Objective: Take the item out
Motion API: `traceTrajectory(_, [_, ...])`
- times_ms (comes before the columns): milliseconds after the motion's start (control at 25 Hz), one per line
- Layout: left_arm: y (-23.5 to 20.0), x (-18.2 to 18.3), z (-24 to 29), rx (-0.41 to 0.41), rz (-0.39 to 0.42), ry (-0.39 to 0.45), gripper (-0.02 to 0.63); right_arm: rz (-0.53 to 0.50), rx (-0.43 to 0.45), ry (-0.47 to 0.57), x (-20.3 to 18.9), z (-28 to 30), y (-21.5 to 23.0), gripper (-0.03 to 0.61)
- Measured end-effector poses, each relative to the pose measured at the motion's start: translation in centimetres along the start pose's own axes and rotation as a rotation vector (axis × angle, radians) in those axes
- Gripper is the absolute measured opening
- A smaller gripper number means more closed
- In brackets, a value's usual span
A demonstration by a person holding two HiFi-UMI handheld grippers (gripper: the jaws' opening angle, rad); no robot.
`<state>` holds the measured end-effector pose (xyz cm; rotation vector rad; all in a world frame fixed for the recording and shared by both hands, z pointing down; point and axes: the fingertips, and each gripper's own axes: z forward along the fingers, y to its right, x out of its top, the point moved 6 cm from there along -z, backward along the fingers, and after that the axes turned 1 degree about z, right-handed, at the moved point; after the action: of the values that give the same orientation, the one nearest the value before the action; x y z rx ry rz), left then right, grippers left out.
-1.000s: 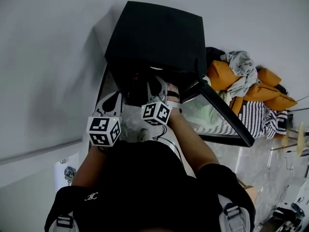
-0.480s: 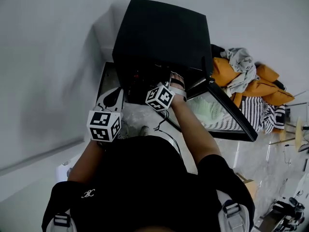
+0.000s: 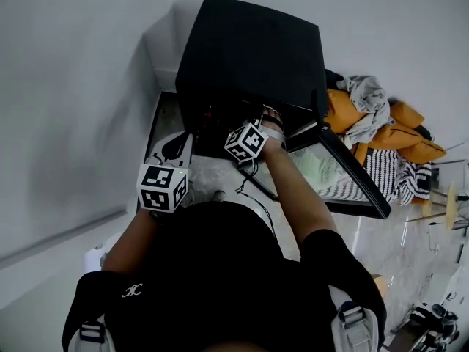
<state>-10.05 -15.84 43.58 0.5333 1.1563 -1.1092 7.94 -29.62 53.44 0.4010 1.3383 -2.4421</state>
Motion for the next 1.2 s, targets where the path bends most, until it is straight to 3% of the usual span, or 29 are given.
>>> traceTrajectory(560, [-0.6,0.5,0.9,-0.004,-0.005,-0.008,0.008,-0.041,-0.027,0.025,0.4,-0.4,0.3,0.061])
traceTrajectory(1200, [0.2,0.3,1.3,-0.034,0.013,-0.017,0.008,-0.031,-0.026,0.041,-0.2,-2.3,-0.5,0.058])
